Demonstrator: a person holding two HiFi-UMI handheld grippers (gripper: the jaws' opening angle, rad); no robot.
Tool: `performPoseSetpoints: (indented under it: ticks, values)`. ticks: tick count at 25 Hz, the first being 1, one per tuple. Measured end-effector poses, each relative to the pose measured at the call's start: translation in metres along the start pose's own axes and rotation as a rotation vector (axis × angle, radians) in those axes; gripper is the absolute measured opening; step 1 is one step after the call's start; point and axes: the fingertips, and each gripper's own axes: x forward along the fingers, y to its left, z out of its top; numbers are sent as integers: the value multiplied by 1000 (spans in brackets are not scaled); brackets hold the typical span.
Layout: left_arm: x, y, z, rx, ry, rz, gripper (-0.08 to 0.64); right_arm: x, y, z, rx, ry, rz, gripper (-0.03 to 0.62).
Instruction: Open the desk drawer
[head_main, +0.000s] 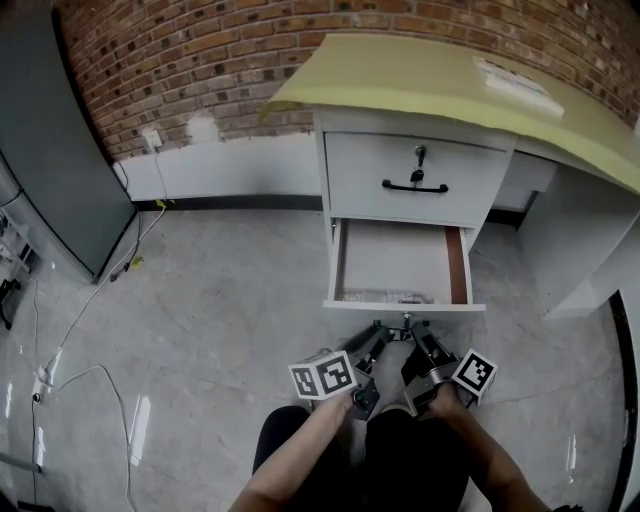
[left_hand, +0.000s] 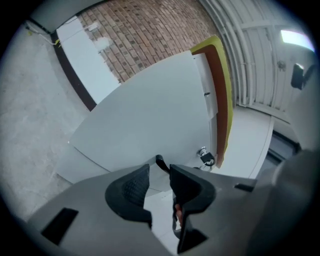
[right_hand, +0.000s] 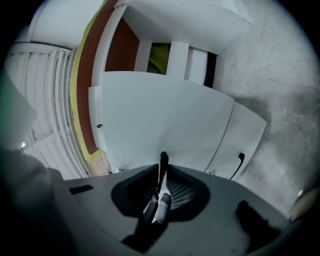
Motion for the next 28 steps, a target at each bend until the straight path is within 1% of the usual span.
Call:
performPoseSetpoints:
  ticks: [4,6,8,10,13,17,20,23,25,28]
  values:
    - [-4,2,-4,111,30,28,114,-5,2,-2,-75,39,19,43]
    - [-6,5,-9,171,56,47,77,-7,3,-4,-107,67,25,43]
    - [-8,9,-14,215,85,53,51,-9,5,-8,-150,100,29,42]
    - [-9,11,-16,243,109,44,35,-12,9,-13,-223,139,45,36]
    - [-7,13,-14,284,152,14,23,-15,15,-17,-353,201,75,22]
    - [-9,10,-11,364,226,-55,15,-13,30,-27,-431,279,150,13]
    - [-11,5,-9,432,269,-109,15,-13,44,-35,-555,335,210,12]
    - [-11,4,-7,498,300,-144,15,-12,55,-42,-665,358,265,12]
    - [-10,2,-5,513,304,-159,15,-11,62,-44,-706,360,293,12]
    - [-10,-4,-3,485,282,-180,15,-12,69,-45,-800,374,289,14]
